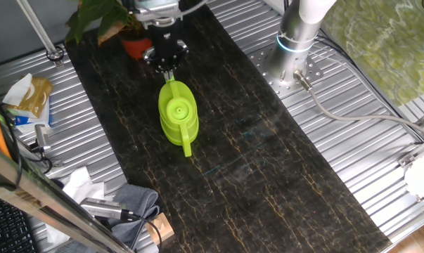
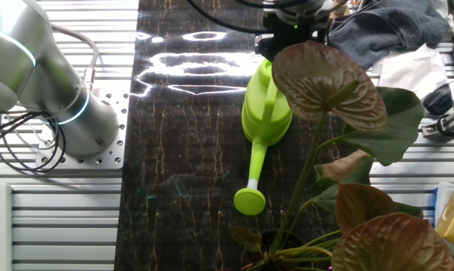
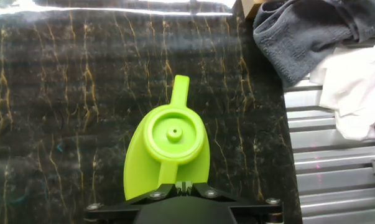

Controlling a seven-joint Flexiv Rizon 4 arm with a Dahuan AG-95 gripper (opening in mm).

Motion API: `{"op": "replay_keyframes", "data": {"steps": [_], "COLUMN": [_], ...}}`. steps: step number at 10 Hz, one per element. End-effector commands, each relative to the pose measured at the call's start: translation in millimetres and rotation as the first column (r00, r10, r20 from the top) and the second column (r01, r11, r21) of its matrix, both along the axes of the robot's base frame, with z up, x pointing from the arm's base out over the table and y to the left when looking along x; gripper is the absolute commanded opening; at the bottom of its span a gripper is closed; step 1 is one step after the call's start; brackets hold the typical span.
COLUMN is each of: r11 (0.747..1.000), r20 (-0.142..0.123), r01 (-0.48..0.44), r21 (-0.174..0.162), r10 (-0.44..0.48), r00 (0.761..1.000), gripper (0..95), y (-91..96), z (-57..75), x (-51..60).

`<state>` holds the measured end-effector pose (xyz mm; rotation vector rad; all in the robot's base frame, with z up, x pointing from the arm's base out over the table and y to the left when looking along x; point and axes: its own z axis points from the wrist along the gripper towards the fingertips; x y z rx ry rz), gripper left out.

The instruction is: Water the plant

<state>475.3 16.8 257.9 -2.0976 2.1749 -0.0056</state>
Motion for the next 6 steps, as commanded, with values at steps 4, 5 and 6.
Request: {"op": "replay_keyframes", "data": {"steps": [4,5,6], "r11": [0.986,0.984,0.981], "r20": [0.006,0.007,0.014], "r01": [0.062,0.073,0.097], "r21": [-0.154,-0.162,-0.169], "r10": [-0.062,-0.072,-0.096], "r00": [0.998,0.997,0.995], "gripper": [0.0,0.0,0.0], "y": [0.5,0.9,1.8], "z": [-0.4,-0.5,-0.9], "x": [-0.4,-0.4,-0.4]}}
